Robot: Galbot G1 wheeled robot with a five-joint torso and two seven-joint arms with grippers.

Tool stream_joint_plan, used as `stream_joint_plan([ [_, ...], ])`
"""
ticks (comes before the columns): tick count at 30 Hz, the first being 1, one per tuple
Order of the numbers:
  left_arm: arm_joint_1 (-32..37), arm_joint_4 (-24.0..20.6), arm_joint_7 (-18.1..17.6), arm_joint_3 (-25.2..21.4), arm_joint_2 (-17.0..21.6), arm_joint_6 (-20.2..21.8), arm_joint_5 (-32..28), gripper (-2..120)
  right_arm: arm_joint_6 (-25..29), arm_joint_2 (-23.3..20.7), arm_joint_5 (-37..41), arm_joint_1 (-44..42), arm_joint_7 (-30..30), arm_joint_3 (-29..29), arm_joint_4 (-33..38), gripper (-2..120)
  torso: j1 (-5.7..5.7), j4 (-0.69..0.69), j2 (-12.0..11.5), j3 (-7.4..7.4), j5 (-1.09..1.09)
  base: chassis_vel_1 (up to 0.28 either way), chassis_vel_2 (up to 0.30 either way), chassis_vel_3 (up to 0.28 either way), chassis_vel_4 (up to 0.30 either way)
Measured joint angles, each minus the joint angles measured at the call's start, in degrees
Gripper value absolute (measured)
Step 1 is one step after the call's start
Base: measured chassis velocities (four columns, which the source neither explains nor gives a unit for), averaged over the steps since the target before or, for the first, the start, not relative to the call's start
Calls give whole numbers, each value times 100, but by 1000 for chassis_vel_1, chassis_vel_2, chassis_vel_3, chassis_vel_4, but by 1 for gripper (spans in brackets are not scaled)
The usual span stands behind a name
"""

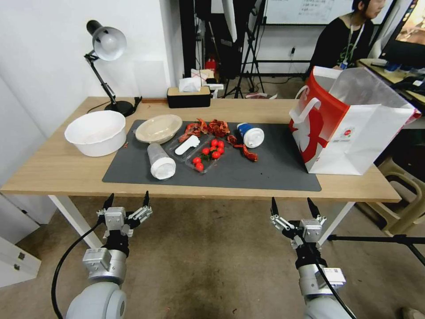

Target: Pick up the trash from the table and place it into the takeout bag.

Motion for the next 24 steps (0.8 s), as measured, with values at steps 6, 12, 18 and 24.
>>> stream_joint_plan([
  [6, -26, 42, -1, -11, 9, -8, -5, 100, -23, 6, 29, 48, 56, 6, -96, 100, 0, 0, 0, 0, 0, 0, 0, 0, 0],
  [12, -46, 63, -1, -9, 6, -9, -2, 100, -177, -42, 129, 236, 119, 9, -39, 100, 0, -1, 0, 0, 0, 0, 0, 0, 0],
  [18, -52, 71, 0, -2, -20, -12, 20, 100, -864, -387, 1073, 1196, 185, 44, 167, 100, 0, 0, 0, 0, 1, 0, 0, 0, 0],
  [24, -67, 69, 2, 32, -73, -12, 78, 100, -1225, -744, 2236, 2730, 227, -276, -513, 100, 0, 0, 0, 1, 1, 0, 0, 0, 0],
])
